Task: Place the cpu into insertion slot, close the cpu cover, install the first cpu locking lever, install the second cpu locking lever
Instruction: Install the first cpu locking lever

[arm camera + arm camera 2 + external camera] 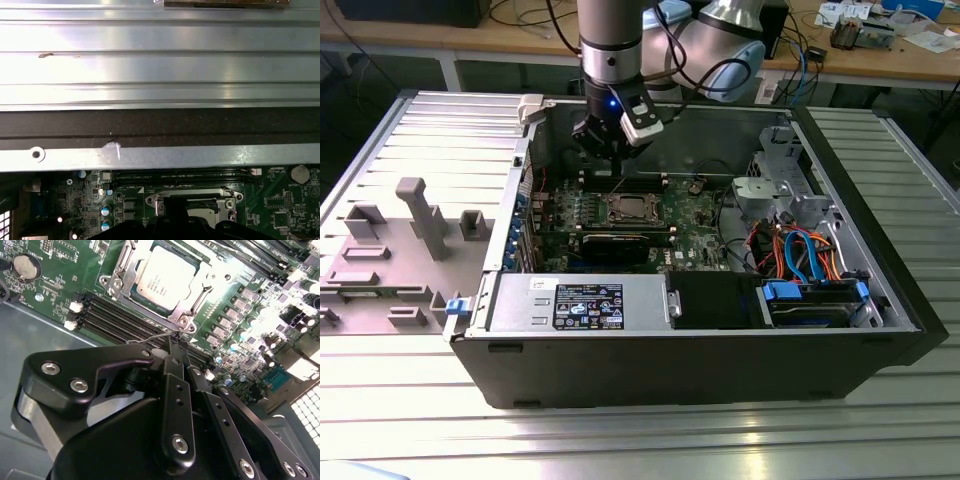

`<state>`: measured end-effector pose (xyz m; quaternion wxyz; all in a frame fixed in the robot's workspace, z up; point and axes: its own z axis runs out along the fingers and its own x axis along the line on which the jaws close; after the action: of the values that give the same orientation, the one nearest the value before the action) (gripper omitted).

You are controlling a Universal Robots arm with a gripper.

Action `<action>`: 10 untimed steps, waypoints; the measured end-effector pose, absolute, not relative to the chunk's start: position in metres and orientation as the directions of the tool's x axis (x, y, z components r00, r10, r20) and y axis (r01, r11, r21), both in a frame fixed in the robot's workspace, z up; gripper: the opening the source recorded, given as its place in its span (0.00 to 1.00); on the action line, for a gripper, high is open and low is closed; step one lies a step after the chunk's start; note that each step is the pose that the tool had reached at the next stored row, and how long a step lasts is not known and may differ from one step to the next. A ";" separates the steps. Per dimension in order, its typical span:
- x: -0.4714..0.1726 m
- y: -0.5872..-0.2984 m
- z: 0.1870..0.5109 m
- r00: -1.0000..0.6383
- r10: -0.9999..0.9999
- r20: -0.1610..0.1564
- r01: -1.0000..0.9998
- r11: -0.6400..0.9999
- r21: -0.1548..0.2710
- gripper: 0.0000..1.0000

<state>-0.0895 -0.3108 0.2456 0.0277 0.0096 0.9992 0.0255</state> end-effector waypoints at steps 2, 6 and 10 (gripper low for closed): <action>-0.088 -0.310 0.245 -0.998 0.021 -0.054 0.018 0.999 0.052 0.11; -0.086 -0.307 0.244 -0.998 0.020 -0.054 0.018 0.999 0.052 0.11; -0.083 -0.306 0.242 -0.998 0.021 -0.054 0.018 0.999 0.052 0.11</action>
<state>-0.0830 -0.3065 0.2421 0.0272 0.0097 0.9993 0.0255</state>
